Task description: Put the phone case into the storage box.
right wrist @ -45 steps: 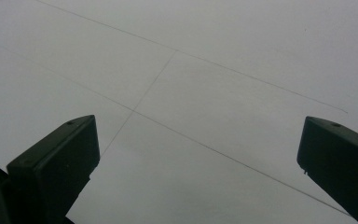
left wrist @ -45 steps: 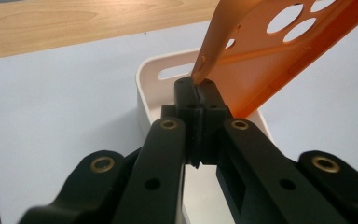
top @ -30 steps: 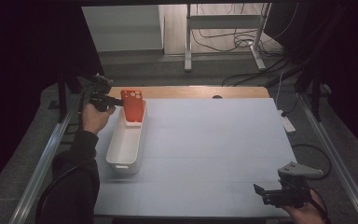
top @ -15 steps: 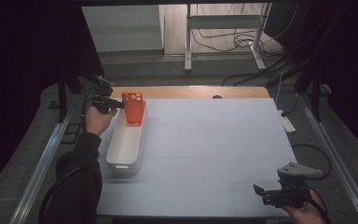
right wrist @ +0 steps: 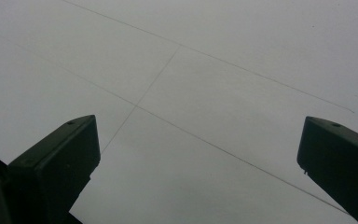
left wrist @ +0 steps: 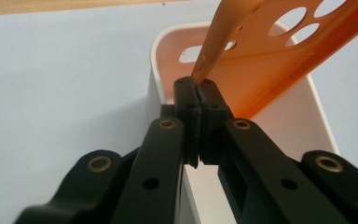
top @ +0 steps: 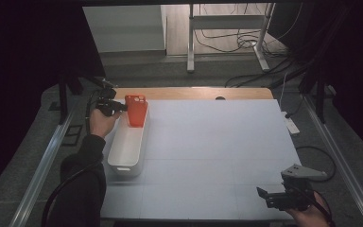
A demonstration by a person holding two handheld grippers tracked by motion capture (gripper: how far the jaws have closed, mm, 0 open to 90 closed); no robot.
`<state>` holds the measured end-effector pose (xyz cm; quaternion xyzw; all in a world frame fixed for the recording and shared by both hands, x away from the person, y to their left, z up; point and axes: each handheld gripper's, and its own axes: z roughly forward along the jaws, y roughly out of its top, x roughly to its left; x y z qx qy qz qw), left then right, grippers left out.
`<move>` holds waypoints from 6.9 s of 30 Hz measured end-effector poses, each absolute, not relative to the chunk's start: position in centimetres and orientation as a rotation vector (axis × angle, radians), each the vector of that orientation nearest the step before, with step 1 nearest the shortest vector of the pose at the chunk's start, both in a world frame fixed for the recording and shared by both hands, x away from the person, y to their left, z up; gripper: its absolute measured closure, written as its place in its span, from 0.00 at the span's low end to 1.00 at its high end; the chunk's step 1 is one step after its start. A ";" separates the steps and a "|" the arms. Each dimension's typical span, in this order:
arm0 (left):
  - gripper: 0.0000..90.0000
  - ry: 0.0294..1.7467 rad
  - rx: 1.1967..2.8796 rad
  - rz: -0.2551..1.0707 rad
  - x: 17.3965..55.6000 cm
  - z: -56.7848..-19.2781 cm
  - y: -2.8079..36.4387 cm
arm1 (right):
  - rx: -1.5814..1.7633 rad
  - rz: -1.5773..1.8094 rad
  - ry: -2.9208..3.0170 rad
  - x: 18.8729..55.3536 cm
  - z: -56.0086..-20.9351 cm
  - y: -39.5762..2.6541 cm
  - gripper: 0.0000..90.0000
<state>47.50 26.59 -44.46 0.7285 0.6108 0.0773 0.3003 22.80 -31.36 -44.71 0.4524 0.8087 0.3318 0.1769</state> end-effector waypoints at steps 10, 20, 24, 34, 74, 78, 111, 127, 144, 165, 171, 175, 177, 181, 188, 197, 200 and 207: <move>0.80 1.569 1.910 0.239 47.5 -44.3 26.4 | 1.281 0.943 2.287 22.8 -44.7 -31.4 0.00; 0.65 1.515 1.918 0.279 47.0 -44.0 26.4 | 1.280 0.939 2.287 22.8 -44.7 -31.4 0.00; 0.57 1.484 1.910 0.283 46.7 -43.9 26.4 | 1.279 0.939 2.287 22.8 -44.7 -31.4 0.00; 0.39 1.401 1.917 0.300 45.7 -43.5 26.0 | 1.275 0.934 2.286 22.8 -44.7 -31.3 0.00; 0.04 1.261 1.979 0.260 41.9 -43.2 25.5 | 1.269 0.930 2.293 22.8 -44.7 -31.2 0.00; 0.02 1.253 2.014 0.267 41.5 -43.4 25.1 | 1.268 0.930 2.293 22.8 -44.7 -31.2 0.00; 0.00 1.109 2.050 0.365 36.3 -43.8 23.5 | 1.265 0.921 2.294 22.7 -44.7 -31.1 0.00; 0.00 1.059 2.058 0.404 33.7 -44.1 22.8 | 1.252 0.922 2.299 22.7 -44.7 -31.0 0.00; 0.01 1.047 2.042 0.422 31.0 -44.6 22.4 | 1.249 0.925 2.299 22.7 -44.7 -31.1 0.00; 0.01 1.063 1.994 0.391 27.7 -44.6 23.1 | 1.244 0.919 2.301 22.7 -44.7 -31.0 0.00; 0.01 1.077 1.972 0.391 26.7 -44.6 23.6 | 1.244 0.918 2.300 22.7 -44.7 -31.0 0.00; 0.01 1.078 1.962 0.392 26.1 -44.5 23.8 | 1.243 0.918 2.300 22.6 -44.7 -31.0 0.00; 0.01 1.079 1.963 0.393 25.7 -44.6 24.1 | 1.245 0.918 2.299 22.6 -44.7 -31.0 0.00; 0.01 1.085 1.960 0.395 25.2 -44.7 24.3 | 1.244 0.918 2.299 22.6 -44.7 -31.0 0.00; 0.00 1.097 1.949 0.403 24.1 -44.8 24.9 | 1.244 0.917 2.298 22.6 -44.7 -31.0 0.00; 0.00 1.110 1.946 0.414 22.9 -45.0 25.5 | 1.246 0.916 2.297 22.6 -44.7 -31.0 0.00; 0.00 1.117 1.940 0.413 22.6 -45.1 25.6 | 1.246 0.916 2.296 22.6 -44.7 -31.0 0.00; 0.00 1.135 1.943 0.416 21.8 -45.4 26.0 | 1.248 0.916 2.296 22.6 -44.7 -31.0 0.00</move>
